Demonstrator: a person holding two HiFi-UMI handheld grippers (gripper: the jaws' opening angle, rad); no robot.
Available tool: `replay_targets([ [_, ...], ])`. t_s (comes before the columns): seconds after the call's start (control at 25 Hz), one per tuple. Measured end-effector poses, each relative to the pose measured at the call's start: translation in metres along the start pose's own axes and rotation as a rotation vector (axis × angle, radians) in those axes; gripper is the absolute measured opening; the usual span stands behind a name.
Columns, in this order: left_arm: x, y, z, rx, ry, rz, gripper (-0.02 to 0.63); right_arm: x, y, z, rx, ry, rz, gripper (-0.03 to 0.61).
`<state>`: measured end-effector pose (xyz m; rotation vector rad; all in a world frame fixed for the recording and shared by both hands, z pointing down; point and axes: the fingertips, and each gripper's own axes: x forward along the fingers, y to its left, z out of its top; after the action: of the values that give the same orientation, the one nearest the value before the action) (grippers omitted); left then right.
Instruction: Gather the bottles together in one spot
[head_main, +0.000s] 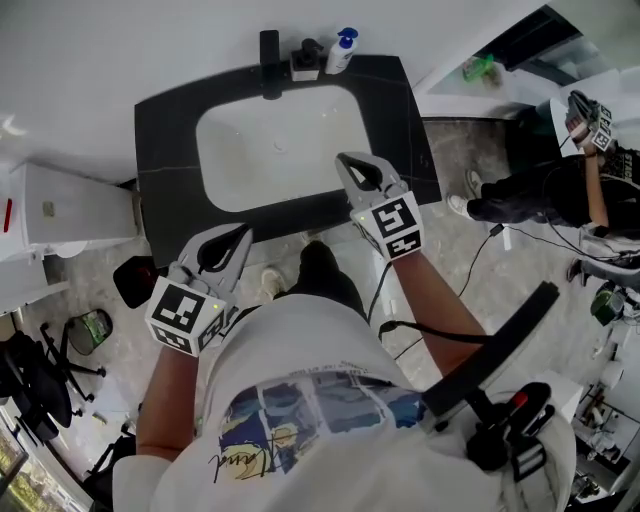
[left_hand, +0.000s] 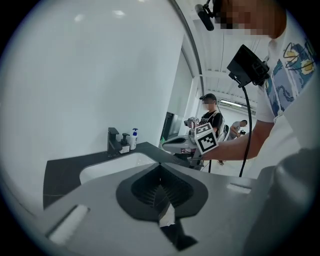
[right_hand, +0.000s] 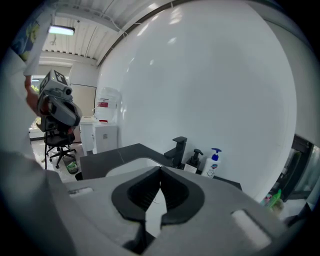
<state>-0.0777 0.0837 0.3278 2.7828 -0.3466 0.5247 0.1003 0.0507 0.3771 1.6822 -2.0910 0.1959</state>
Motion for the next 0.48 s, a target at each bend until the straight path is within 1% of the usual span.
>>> replay_targets([
  [0.24,-0.01,-0.014,-0.004,0.009,0.002,-0.043,0.002,-0.032,0.041,0.013,0.018,0.003,0.032,0.002],
  [0.4,-0.017,-0.026,-0.003,-0.017,-0.018,-0.089,0.002,-0.051,0.06,0.025,0.008,-0.01,0.042,0.002],
  [0.48,-0.02,-0.033,-0.004,-0.017,-0.02,-0.101,0.002,-0.06,0.069,0.029,0.004,-0.016,0.048,0.002],
])
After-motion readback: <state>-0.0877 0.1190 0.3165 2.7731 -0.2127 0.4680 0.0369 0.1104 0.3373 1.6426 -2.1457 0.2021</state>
